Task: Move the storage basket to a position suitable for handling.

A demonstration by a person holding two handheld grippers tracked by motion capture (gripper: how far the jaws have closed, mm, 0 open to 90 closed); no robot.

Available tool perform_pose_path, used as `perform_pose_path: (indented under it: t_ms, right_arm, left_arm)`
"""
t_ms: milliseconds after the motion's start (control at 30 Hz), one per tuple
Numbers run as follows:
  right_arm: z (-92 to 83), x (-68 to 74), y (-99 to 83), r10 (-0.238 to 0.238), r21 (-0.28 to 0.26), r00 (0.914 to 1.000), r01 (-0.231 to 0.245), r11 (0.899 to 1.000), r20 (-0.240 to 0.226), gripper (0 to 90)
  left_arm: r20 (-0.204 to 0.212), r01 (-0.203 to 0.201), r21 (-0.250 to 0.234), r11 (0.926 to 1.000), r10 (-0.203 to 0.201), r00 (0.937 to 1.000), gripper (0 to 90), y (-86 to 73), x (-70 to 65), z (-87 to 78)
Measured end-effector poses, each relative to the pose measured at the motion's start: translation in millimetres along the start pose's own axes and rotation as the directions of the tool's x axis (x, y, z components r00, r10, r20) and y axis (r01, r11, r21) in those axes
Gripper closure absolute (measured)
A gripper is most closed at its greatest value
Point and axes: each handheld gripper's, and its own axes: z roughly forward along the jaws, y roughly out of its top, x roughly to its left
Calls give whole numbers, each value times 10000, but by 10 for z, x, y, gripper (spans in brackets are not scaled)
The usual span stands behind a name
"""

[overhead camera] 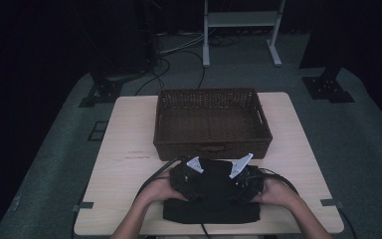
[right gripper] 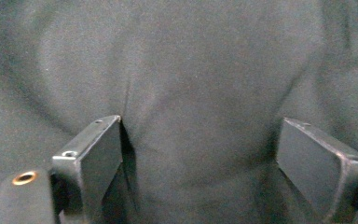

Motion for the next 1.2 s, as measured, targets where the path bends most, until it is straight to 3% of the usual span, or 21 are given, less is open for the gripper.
perform_pose_path:
  t_ms: [100,200,300,400,600,833,967,1033,1200]
  right_arm:
    - [2,-5,2,29,26,9999,-28,10000,-104,169]
    - [-8,9,22,-160,91,9996,162,9998,-224,256]
    - [-18,13,48,-306,191,9989,313,9993,-354,323]
    - [-22,4,82,-370,326,9974,390,9987,-623,412]
    - [-17,13,127,-322,492,9954,367,9981,-900,499]
    - [-12,25,177,-391,680,9931,469,9966,-1107,592]
    - [-42,69,166,-712,406,9939,748,9964,-846,699]
    - [-58,85,178,-979,376,9929,1006,9942,-678,714]
    - [-144,105,176,-963,266,9927,984,9948,-722,727]
  left_arm:
    - [214,89,-32,10000,-88,9997,139,-2,6,-4]
    - [640,-33,-14,10000,33,9979,238,9,9,-17]
    - [776,-133,129,9998,123,9969,266,30,23,-18]
    - [1220,-320,358,9988,274,9921,390,84,25,-13]
    - [1738,-412,584,9974,304,9843,502,144,41,14]
    - [1845,-686,661,9955,553,9813,587,167,7,11]
    - [1458,-1071,587,9925,976,9845,669,179,-55,-23]
    - [1269,-1287,584,9900,1205,9846,688,182,-86,-52]
    - [1007,-1563,545,9862,1503,9835,707,205,-157,-126]
